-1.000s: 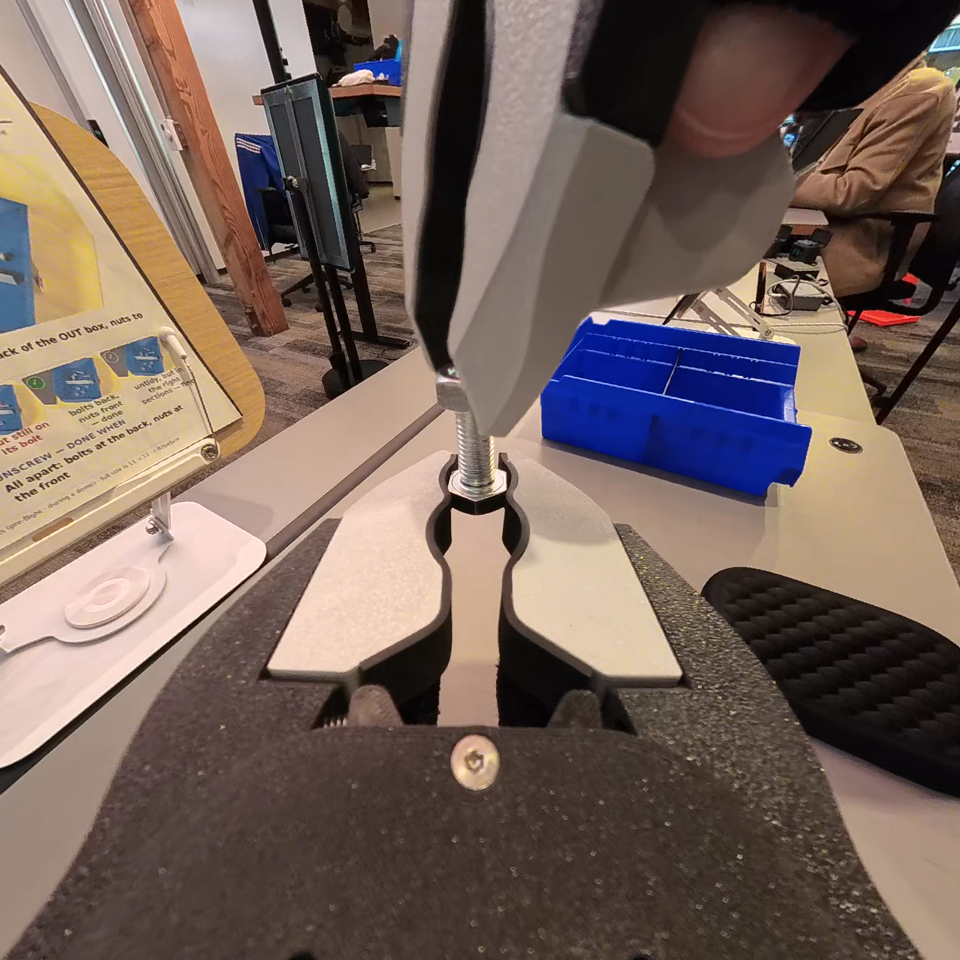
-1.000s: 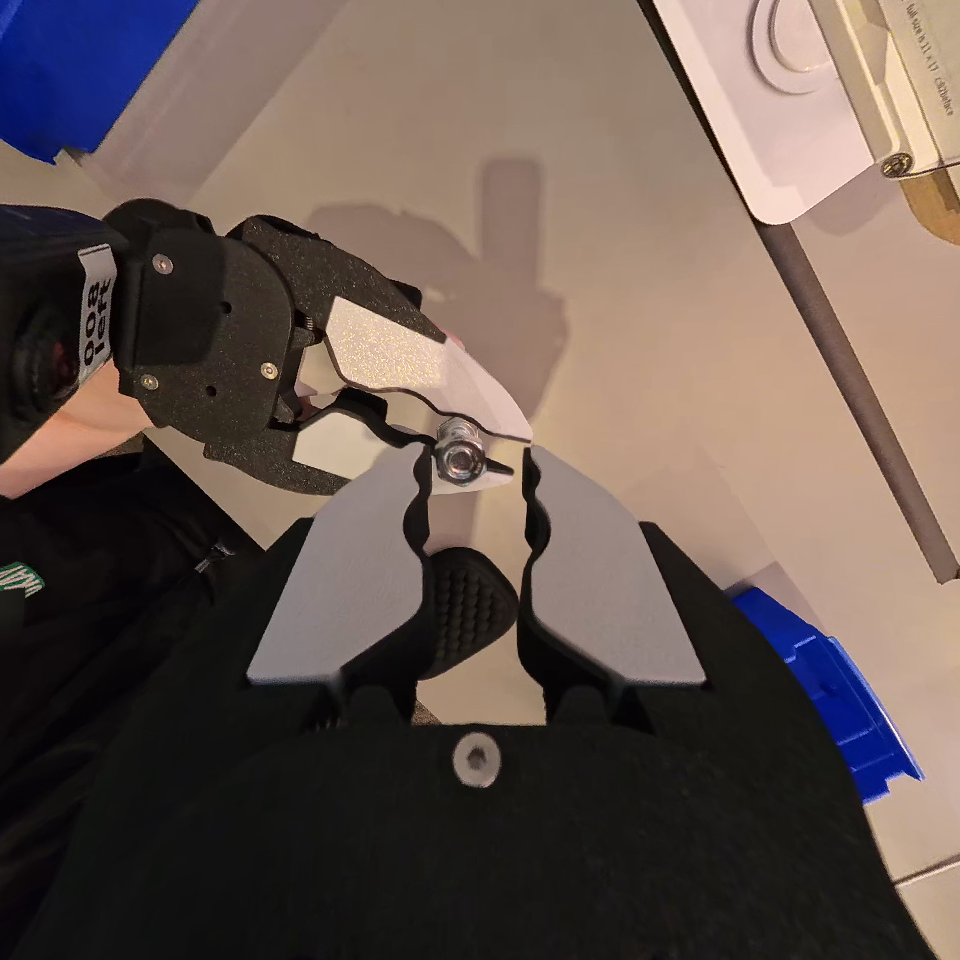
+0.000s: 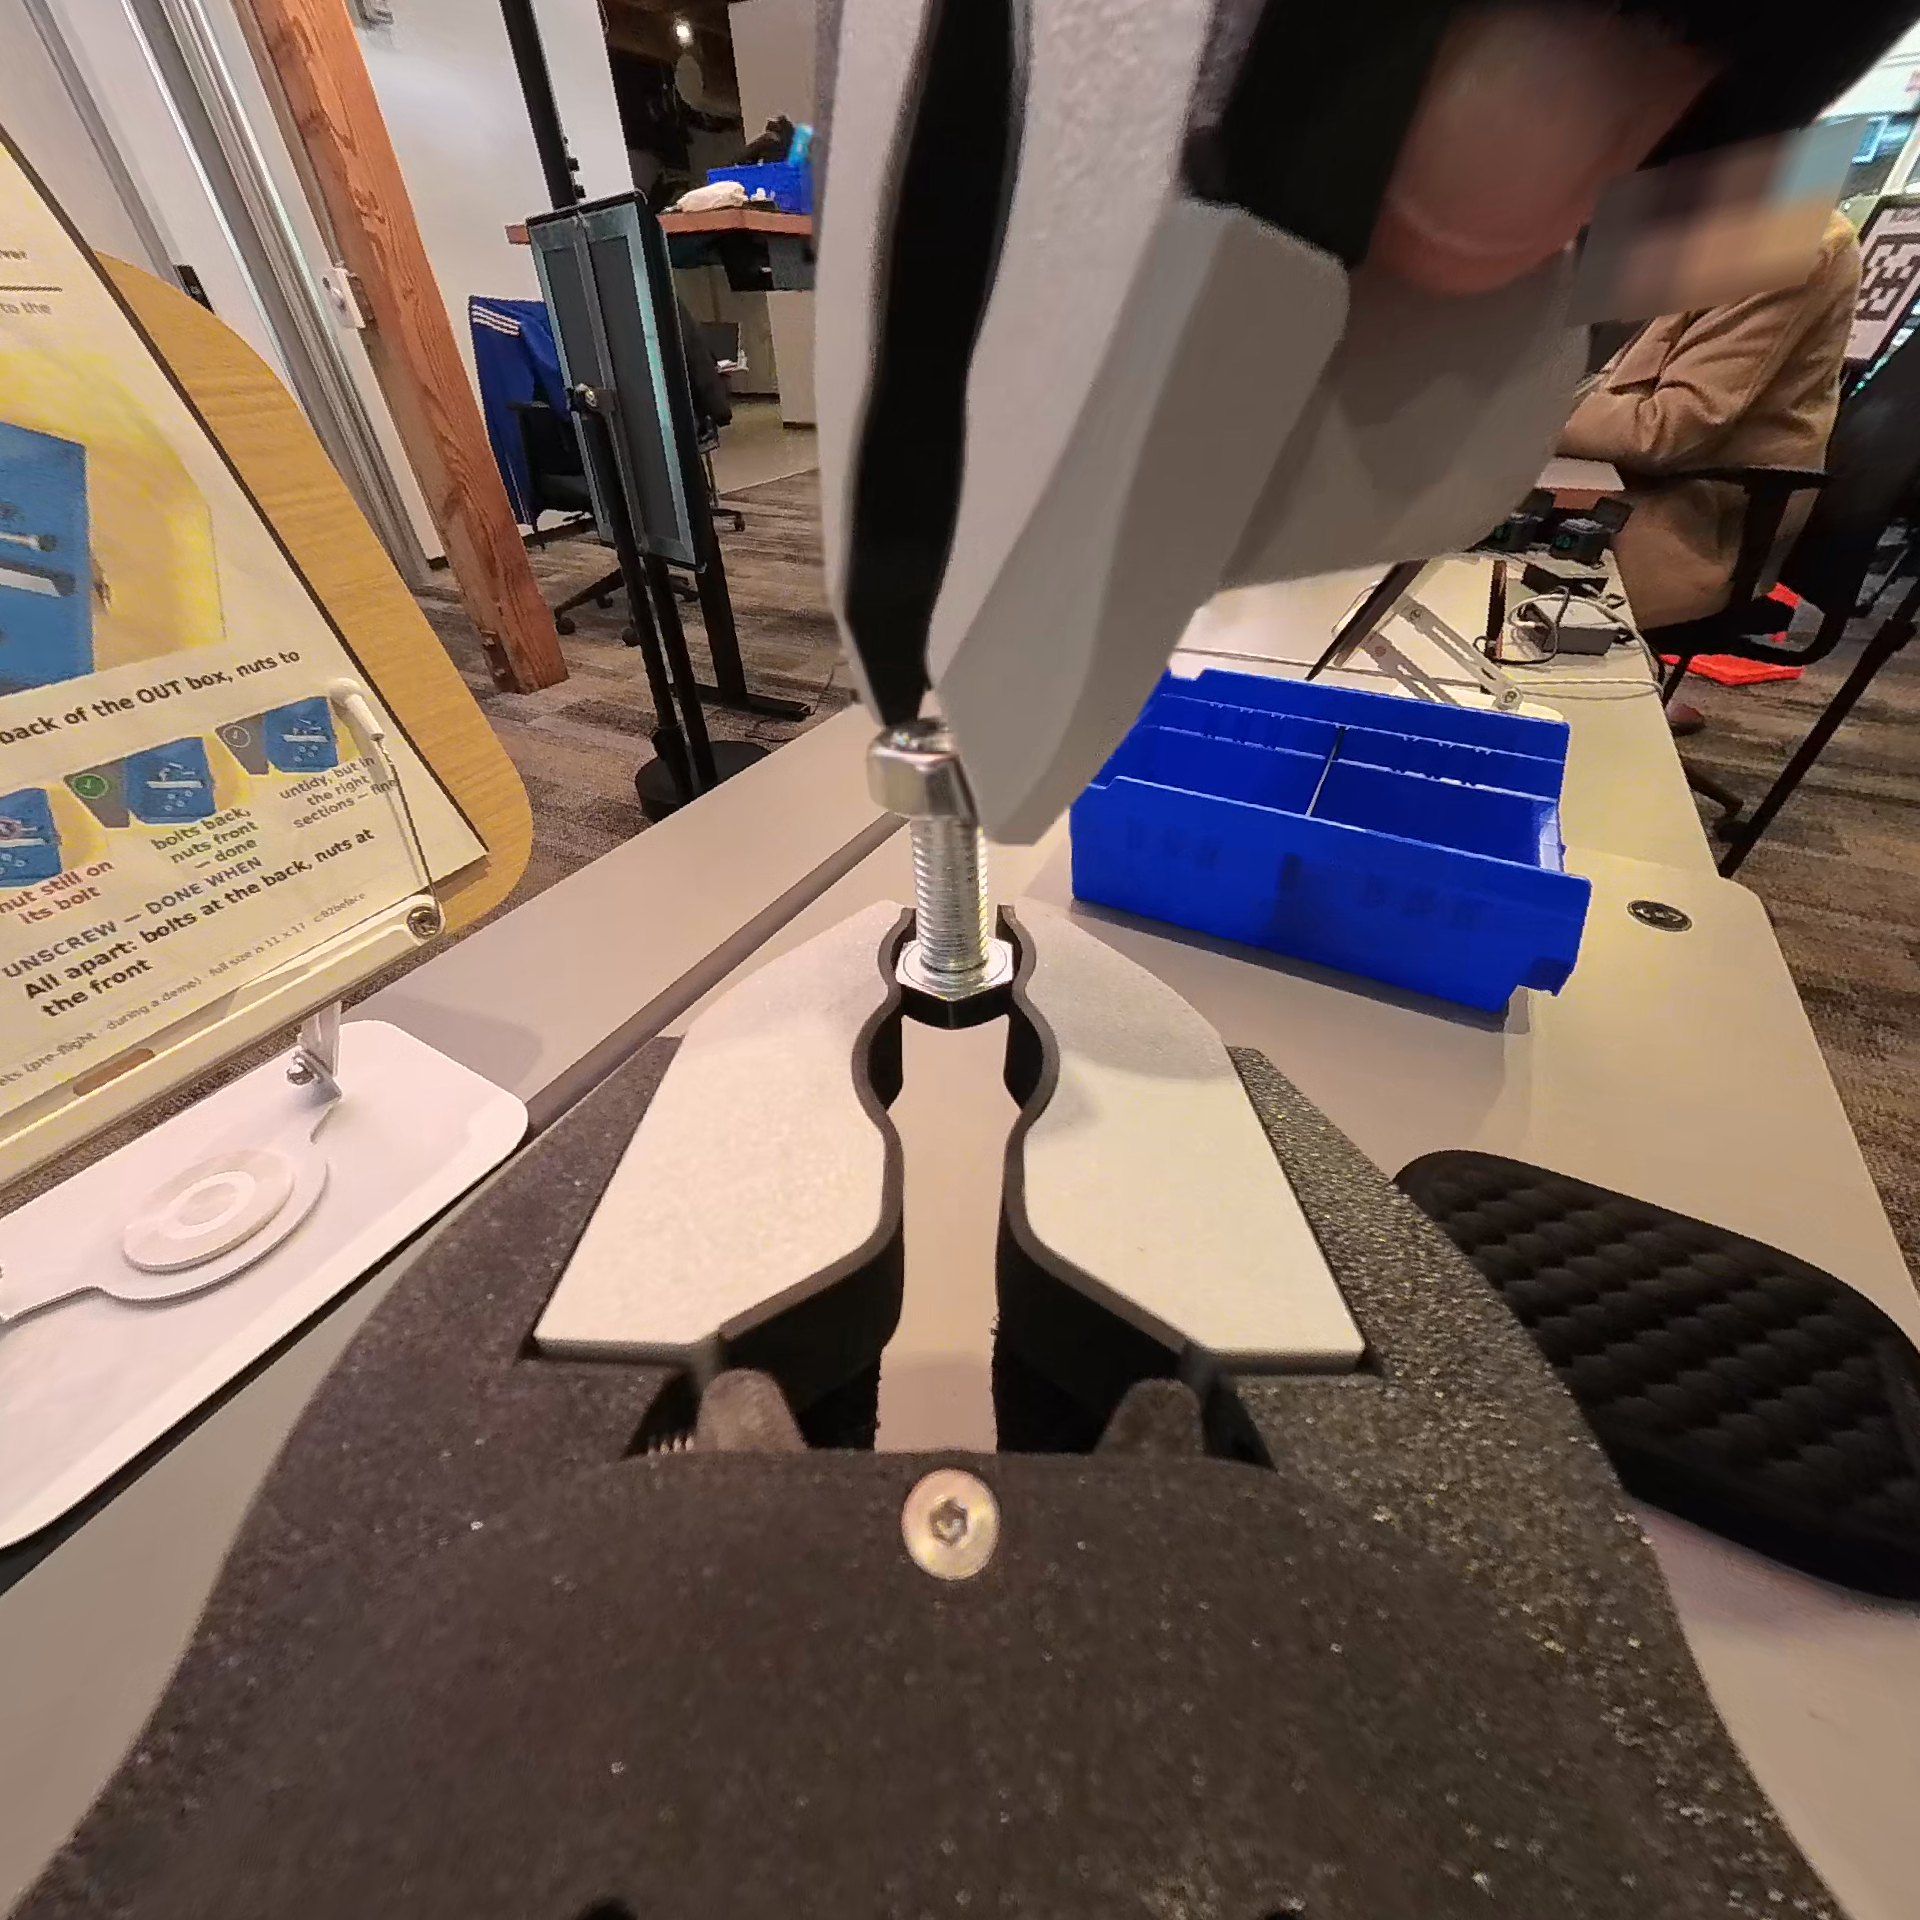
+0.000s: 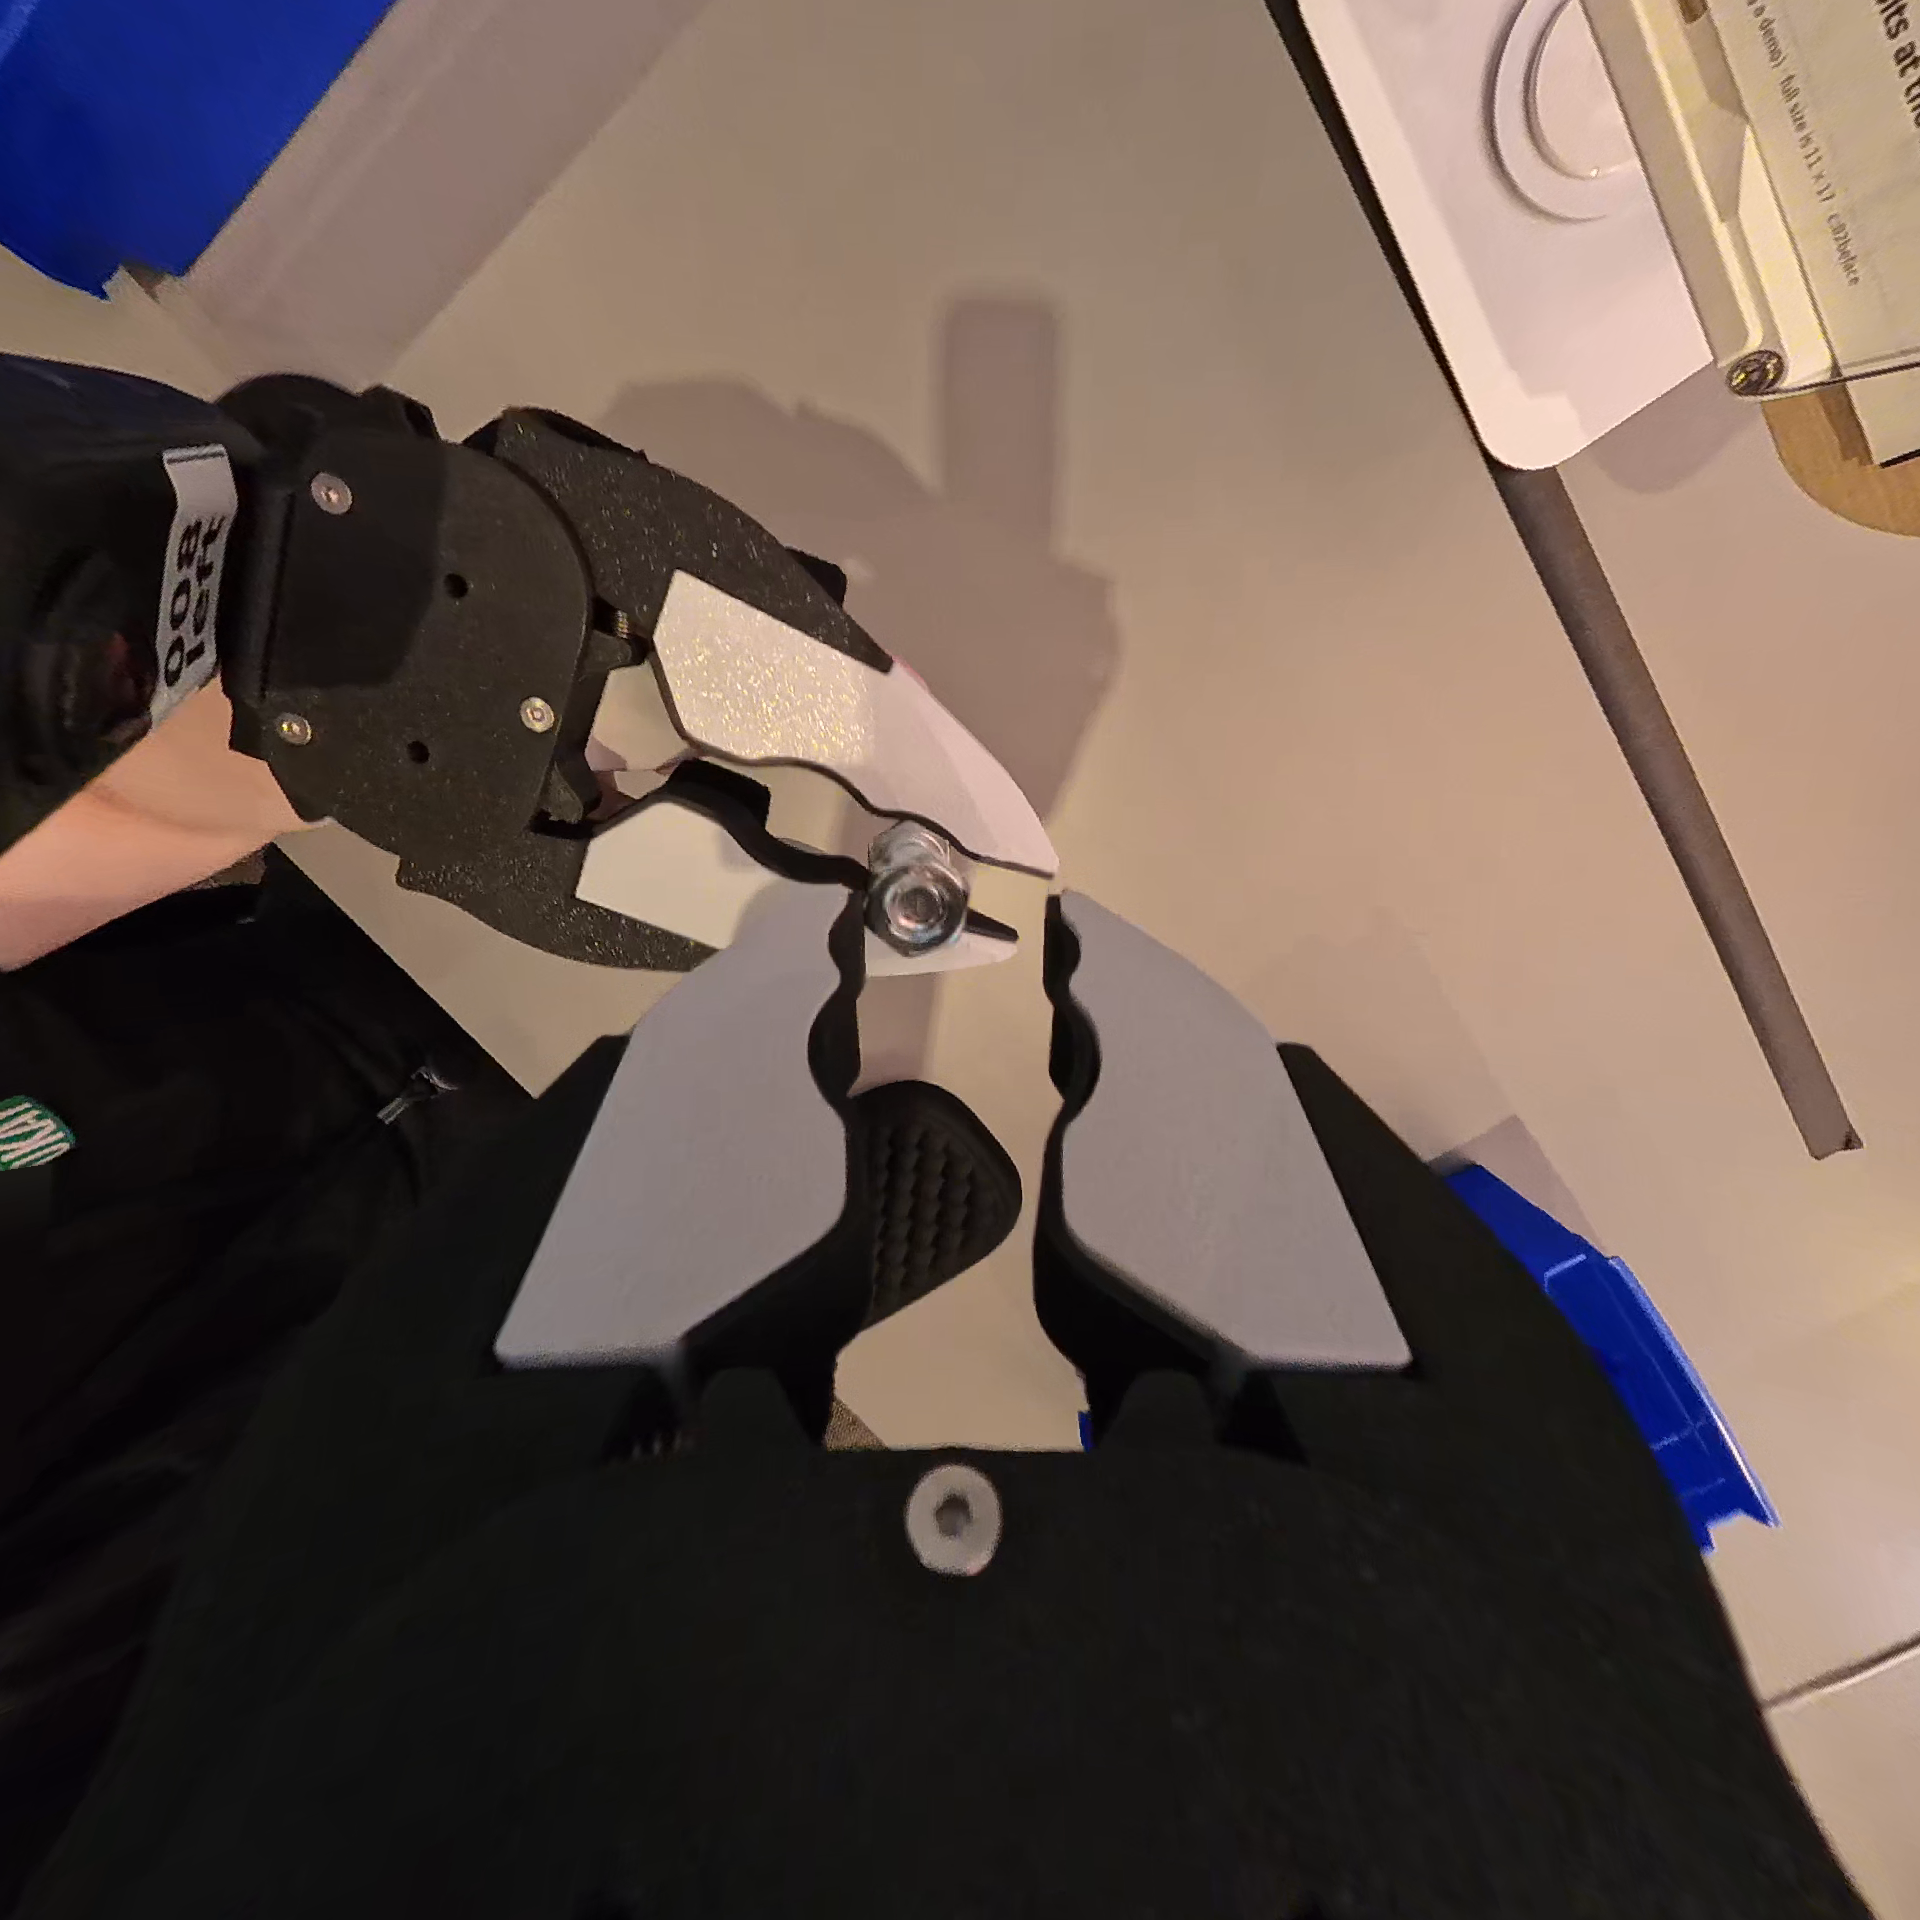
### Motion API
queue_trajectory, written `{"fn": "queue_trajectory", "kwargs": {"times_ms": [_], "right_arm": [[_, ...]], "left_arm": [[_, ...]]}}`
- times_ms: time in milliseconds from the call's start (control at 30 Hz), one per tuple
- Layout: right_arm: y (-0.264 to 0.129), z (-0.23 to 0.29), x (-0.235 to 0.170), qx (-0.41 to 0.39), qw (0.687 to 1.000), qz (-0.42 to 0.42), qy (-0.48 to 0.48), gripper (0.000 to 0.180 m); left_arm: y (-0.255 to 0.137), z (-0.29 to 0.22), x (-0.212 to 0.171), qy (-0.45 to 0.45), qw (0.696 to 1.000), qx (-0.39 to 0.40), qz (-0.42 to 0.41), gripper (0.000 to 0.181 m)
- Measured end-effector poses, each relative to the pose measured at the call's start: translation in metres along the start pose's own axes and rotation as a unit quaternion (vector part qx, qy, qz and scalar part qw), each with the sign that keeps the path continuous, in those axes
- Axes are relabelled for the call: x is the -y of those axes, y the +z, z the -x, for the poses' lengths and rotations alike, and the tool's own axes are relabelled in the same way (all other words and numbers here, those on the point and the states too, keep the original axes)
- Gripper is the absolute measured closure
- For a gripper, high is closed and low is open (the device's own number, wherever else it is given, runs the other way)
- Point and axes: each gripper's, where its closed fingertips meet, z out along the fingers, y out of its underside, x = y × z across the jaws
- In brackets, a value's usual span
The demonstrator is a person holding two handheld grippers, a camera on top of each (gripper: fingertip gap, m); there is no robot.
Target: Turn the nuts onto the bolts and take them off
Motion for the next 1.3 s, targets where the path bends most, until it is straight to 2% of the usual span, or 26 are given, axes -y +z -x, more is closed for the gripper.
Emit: {"fn": "queue_trajectory", "kwargs": {"times_ms": [167,300,467,1300], "right_arm": [[-0.004,0.000,-0.006,0.004,1.000,0.001,-0.002,0.148],[-0.008,0.005,0.005,0.014,1.000,-0.027,-0.004,0.148],[-0.005,0.006,0.010,-0.001,1.000,-0.015,-0.011,0.148],[-0.013,0.003,-0.008,0.018,1.000,-0.015,-0.011,0.151]], "left_arm": [[-0.001,-0.001,0.001,-0.001,1.000,-0.002,-0.001,0.166],[-0.002,-0.001,0.002,0.000,1.000,-0.002,-0.003,0.166],[-0.003,-0.002,0.004,0.000,1.000,-0.002,-0.005,0.166],[-0.005,-0.002,0.006,0.002,1.000,-0.002,-0.007,0.166]]}}
